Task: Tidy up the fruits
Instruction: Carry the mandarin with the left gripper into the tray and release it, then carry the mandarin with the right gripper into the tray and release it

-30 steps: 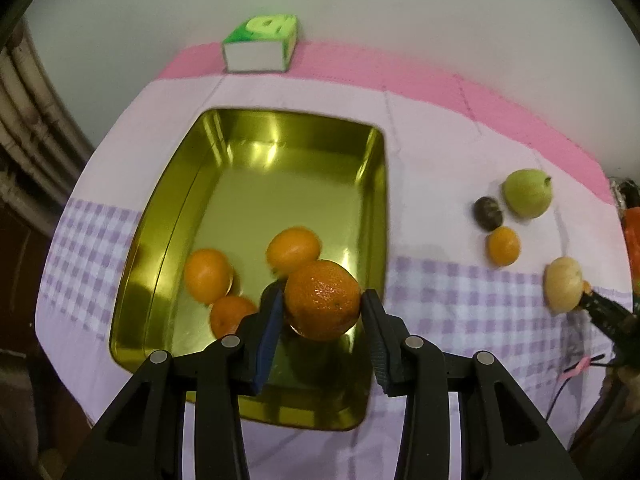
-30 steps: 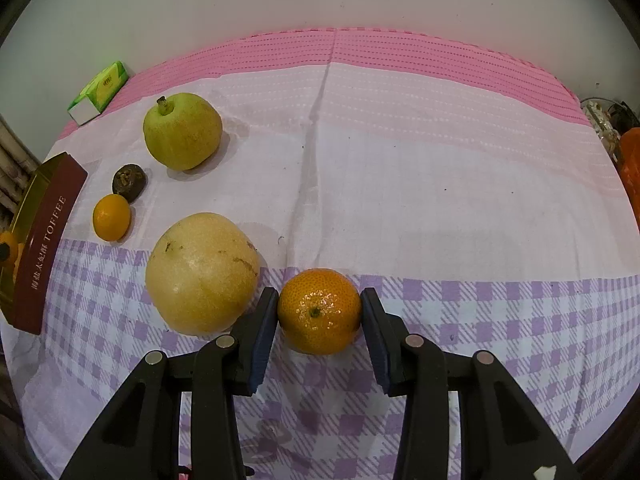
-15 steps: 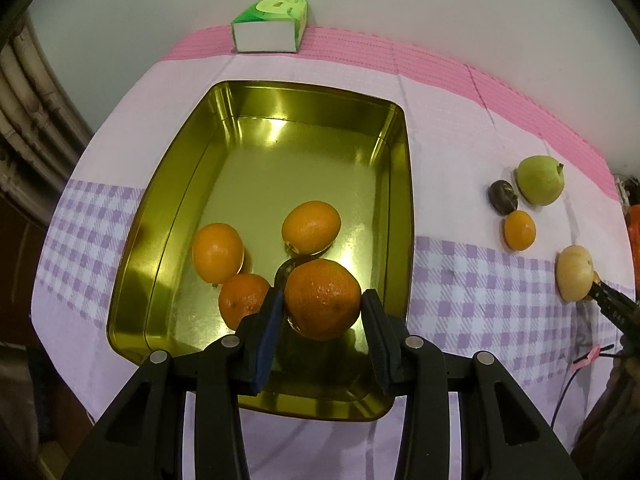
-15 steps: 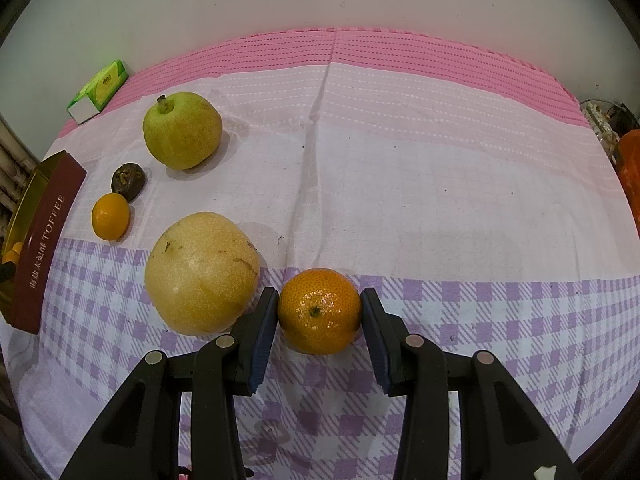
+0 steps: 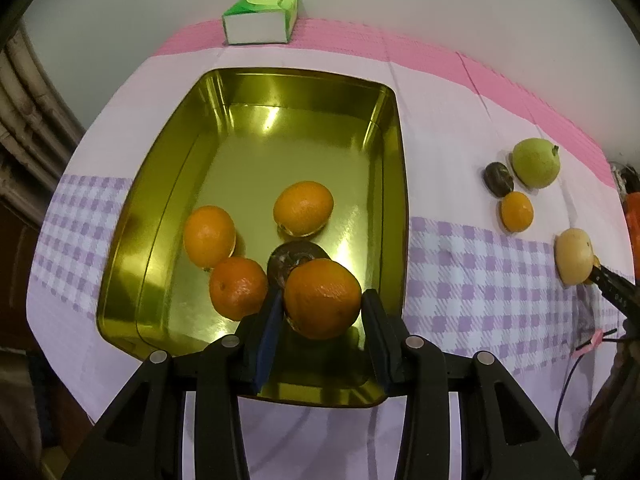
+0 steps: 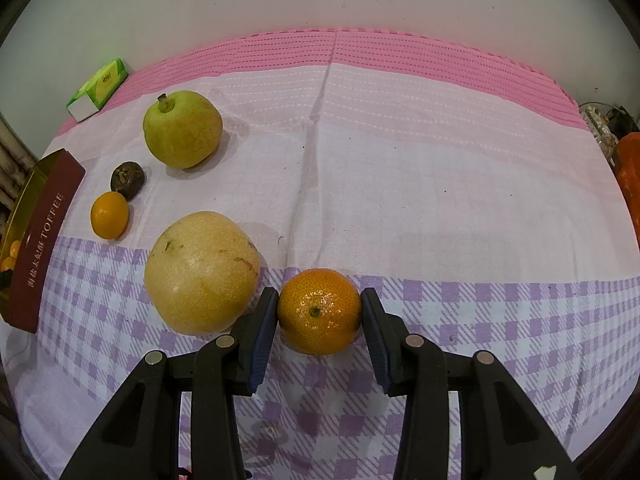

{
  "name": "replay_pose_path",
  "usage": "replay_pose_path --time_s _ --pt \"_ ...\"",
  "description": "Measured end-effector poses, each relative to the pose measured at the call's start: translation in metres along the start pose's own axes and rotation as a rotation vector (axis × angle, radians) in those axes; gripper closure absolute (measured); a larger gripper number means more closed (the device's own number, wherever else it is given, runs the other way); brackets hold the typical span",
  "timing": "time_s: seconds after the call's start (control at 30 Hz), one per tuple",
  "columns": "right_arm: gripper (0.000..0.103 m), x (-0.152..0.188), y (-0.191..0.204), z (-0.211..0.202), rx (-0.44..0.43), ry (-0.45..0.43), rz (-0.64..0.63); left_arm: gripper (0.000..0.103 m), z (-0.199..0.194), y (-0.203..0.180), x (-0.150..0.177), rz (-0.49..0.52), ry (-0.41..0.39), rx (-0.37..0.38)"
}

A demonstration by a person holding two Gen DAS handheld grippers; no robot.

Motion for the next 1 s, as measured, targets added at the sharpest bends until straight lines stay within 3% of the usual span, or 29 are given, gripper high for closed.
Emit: replay_pose_path --time_s 0.43,0.83,1.0 --pt "0.064 -0.002 -0.001 -0.001 0.012 -0.009 0.005 0.062 0.012 0.006 0.008 -0.013 0.031 0.002" --pt "0.064 -0.01 -0.008 -0.013 0.048 -0.049 0.019 0.061 0.01 0.006 0.005 -0.002 0.01 -0.004" --pt "0.064 -0.014 -0.006 -0.022 0.055 -0.072 0.021 0.051 0.001 0.008 0.002 0.002 -0.016 -0.003"
Point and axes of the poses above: each gripper's, at about its wrist camera, not at the fingertips, and z roughly the way its jaws point, y to its left, x to its underside, the point moved 7 cm from there along z, roughly the way its jaws point, and after that the axes turned 1 degree about -x, right-handed, at the moved point
